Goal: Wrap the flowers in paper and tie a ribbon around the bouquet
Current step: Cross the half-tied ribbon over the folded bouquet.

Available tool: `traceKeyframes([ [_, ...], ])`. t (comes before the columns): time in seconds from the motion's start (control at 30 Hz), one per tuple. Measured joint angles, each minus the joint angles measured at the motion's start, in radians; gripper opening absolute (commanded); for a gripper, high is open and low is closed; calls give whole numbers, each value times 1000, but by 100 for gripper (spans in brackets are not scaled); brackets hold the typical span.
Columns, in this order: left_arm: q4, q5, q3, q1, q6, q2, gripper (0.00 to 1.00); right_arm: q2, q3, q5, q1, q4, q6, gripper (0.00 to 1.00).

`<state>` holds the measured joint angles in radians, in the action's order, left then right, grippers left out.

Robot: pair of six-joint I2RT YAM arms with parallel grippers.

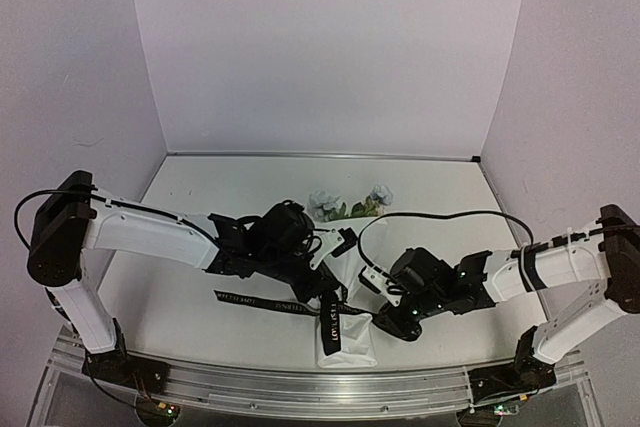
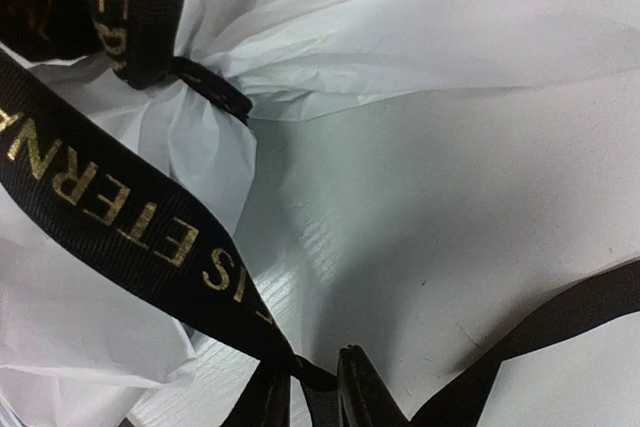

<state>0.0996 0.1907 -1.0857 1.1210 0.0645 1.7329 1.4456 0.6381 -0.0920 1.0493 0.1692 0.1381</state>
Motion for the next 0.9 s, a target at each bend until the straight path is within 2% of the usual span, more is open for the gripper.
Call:
traceKeyframes([
  [0.13, -5, 0, 0, 0, 10, 0, 0, 0, 2, -19, -3, 0, 11, 0],
  [0.33, -24, 1, 9, 0, 16, -1, 0, -73, 9, -24, -10, 55, 22, 0],
  [0.57, -40, 10, 19, 0, 25, -3, 0, -111, 113, -86, -11, 120, 62, 0],
  [0.73, -49, 15, 20, -8, 54, -6, 0, -55, 200, -157, -11, 139, 125, 0],
  [0.9, -59, 10, 33, -16, 82, -7, 0, 61, 226, -199, -10, 72, 214, 0],
])
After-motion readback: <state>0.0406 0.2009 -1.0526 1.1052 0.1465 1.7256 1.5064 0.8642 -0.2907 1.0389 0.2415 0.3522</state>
